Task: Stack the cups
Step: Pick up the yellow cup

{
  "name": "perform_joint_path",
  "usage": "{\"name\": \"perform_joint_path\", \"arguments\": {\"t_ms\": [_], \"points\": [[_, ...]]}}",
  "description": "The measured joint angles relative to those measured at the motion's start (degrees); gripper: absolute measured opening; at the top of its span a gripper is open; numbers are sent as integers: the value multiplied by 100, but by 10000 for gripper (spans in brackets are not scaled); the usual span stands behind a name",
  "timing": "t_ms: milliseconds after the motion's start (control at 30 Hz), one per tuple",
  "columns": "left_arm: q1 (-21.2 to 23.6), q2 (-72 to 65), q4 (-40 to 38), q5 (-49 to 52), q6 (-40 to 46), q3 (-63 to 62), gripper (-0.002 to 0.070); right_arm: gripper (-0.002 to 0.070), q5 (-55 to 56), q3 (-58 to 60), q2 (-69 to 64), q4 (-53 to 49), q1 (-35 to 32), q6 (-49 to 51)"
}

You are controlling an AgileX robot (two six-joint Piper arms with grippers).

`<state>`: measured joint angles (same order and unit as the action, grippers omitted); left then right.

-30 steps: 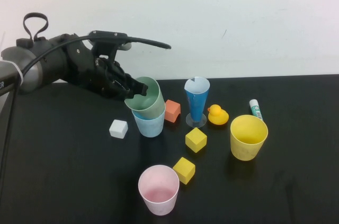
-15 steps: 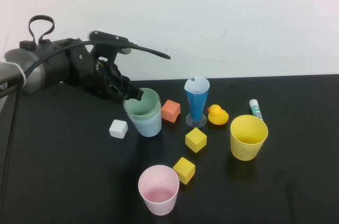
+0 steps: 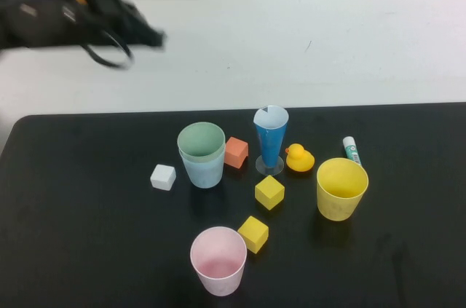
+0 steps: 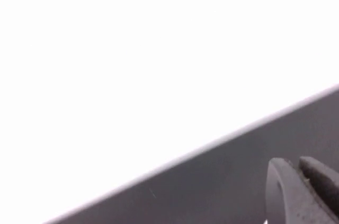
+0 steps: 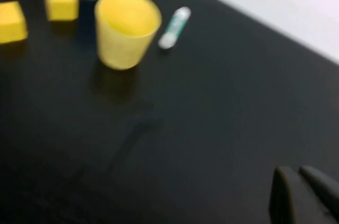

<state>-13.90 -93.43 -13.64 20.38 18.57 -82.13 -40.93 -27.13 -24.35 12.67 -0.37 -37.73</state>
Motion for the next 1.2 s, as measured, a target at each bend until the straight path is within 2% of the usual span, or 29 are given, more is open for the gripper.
{"name": "perform_joint_path", "arguments": {"t_ms": [200, 433, 533, 700, 800, 933, 1100, 1200], "points": [[82, 1376, 216, 182, -47, 139, 3, -3, -96, -404, -1213, 440, 0, -524], [82, 3249, 291, 48, -59, 1113, 2, -3, 409, -450, -2600, 1492, 0, -1679], [82, 4080, 304, 36, -59, 1678, 2, -3, 511, -483, -3234, 2389, 0, -2617], [82, 5206, 213, 72, -144, 2657, 2, -3, 282, -842, -4242, 4085, 0, -4724], [82, 5711, 86, 174, -211, 3382, 2, 10, 107, -1165, -4821, 4817, 12, -5319], [82, 6298, 61, 489, -183, 4211, 2, 125, 35, -1859, -5605, 4810, 224, -5332], [82, 7083, 52, 854, -74, 5053, 1, 338, 89, -2823, -6590, 3920, 741, -4646], [82, 7472, 50, 752, -53, 5620, 2, 386, 163, -3345, -7114, 3581, 900, -4319]]}}
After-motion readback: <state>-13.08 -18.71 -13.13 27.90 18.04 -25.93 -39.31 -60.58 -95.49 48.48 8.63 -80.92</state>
